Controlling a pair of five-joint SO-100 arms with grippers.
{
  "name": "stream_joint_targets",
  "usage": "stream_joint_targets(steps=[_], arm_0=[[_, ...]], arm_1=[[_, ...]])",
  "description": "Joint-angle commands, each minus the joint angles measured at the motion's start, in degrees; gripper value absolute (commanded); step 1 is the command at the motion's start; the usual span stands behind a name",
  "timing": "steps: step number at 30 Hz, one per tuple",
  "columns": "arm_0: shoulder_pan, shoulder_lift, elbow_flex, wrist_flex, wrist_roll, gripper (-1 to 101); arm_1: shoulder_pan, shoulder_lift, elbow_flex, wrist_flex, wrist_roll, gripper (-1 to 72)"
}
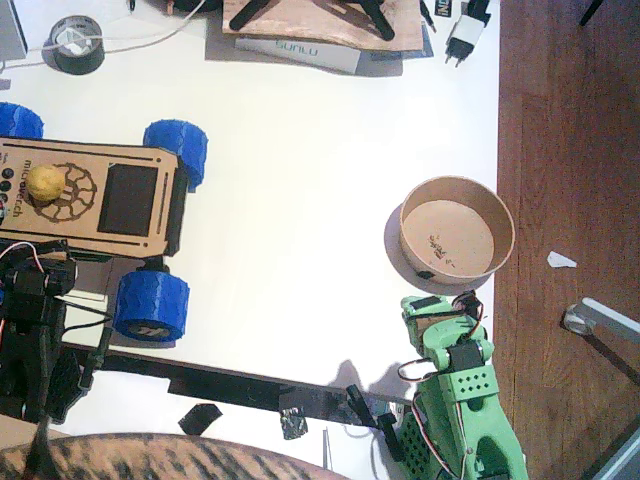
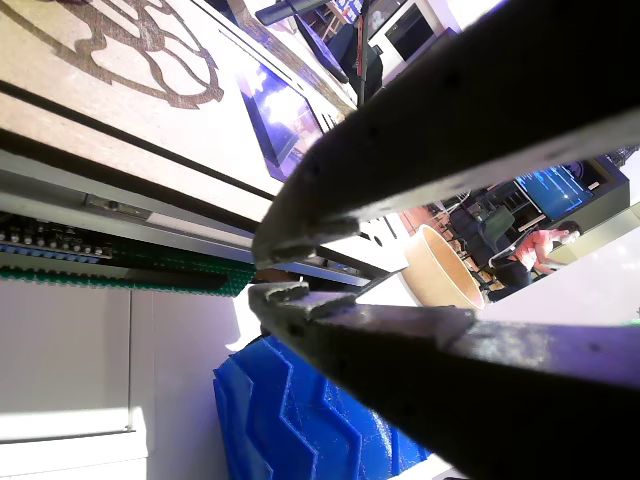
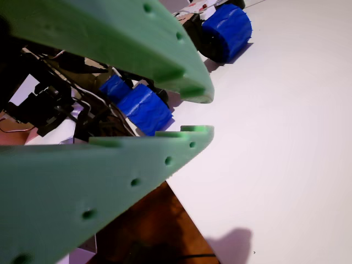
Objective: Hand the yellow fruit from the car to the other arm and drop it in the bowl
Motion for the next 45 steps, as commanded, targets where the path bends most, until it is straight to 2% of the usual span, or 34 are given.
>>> stream_joint_targets(steps=[1, 7, 29, 34, 41, 45], arm_0=[[-0.62, 5.71, 5.19, -1.32, 0.44, 2], [-0.62, 5.71, 5.19, -1.32, 0.44, 2], [-0.26, 5.71, 4.92, -1.05, 0.44, 4], [-0.26, 5.71, 4.48, -3.6, -0.18, 0], [-0.53, 4.92, -5.19, 2.64, -0.26, 0], [-0.18, -3.87, -12.48, 0.97, -0.26, 1]], arm_1=[[-2.11, 0.35, -0.53, -1.05, -1.23, 1.5], [0.35, 0.35, -0.53, -0.97, -1.67, 1.5], [-0.97, 0.35, -0.7, -0.97, -1.58, 1.3], [-1.14, 0.35, -1.05, -0.62, -1.67, 1.3], [-1.67, 0.35, -1.05, -0.7, -1.67, 1.1], [-1.41, 0.35, -1.05, -0.62, -1.76, 1.1]])
